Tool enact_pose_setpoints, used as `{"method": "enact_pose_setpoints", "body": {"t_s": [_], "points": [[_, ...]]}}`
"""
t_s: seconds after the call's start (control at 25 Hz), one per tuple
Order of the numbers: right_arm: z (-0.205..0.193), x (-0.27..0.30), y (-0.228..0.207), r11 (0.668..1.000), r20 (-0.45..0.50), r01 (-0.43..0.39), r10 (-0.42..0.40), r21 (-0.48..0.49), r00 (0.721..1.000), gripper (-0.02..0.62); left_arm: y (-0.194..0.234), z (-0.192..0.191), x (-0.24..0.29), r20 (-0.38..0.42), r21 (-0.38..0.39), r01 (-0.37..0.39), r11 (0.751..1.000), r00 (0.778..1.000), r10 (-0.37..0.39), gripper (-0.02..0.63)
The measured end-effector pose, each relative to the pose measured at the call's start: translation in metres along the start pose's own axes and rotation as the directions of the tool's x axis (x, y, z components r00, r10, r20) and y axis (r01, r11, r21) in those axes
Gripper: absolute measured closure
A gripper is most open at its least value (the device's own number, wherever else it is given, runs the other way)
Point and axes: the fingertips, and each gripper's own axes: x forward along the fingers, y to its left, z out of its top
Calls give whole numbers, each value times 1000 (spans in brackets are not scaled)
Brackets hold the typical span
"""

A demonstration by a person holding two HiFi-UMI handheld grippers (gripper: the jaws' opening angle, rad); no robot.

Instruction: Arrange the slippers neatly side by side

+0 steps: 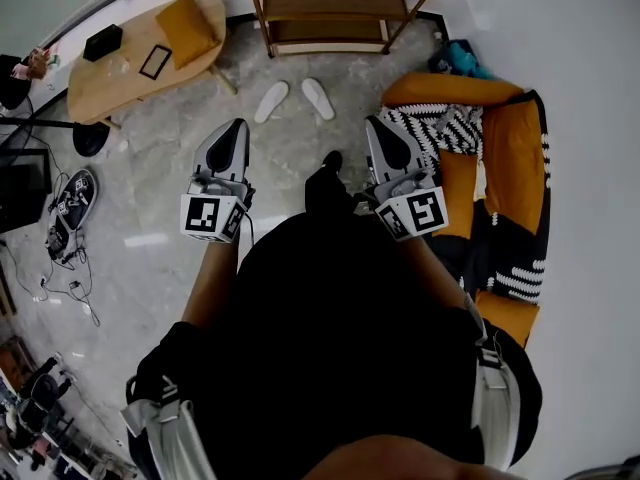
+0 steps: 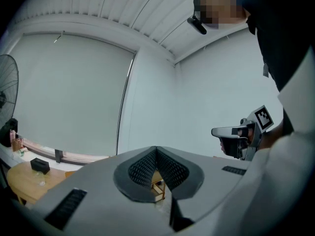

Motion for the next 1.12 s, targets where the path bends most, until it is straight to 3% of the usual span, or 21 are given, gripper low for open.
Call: {"method": "enact_pose_setpoints", "body": {"t_s": [0.28,0.56,0.72,0.84,1.12], "points": [[8,75,-72,999,-6,-46,46,24,999,563,34,20,93,-18,15,-42,999,999,42,591],[-9,127,-125,996,-24,-66,68,60,997,563,69,24,158,-32,28,-79,997,996,80,591],[-23,148,-137,995,-39,-64,67,72,997,563,89,16,176,-55,31,-89,996,994,90,591],[-32,160,-143,996,-53,-58,62,72,997,563,101,7,188,-53,-8,-87,996,995,86,591],[-62,201,-116,999,-107,-1,6,48,994,563,153,-29,214,-71,-73,-11,997,997,6,591]]}}
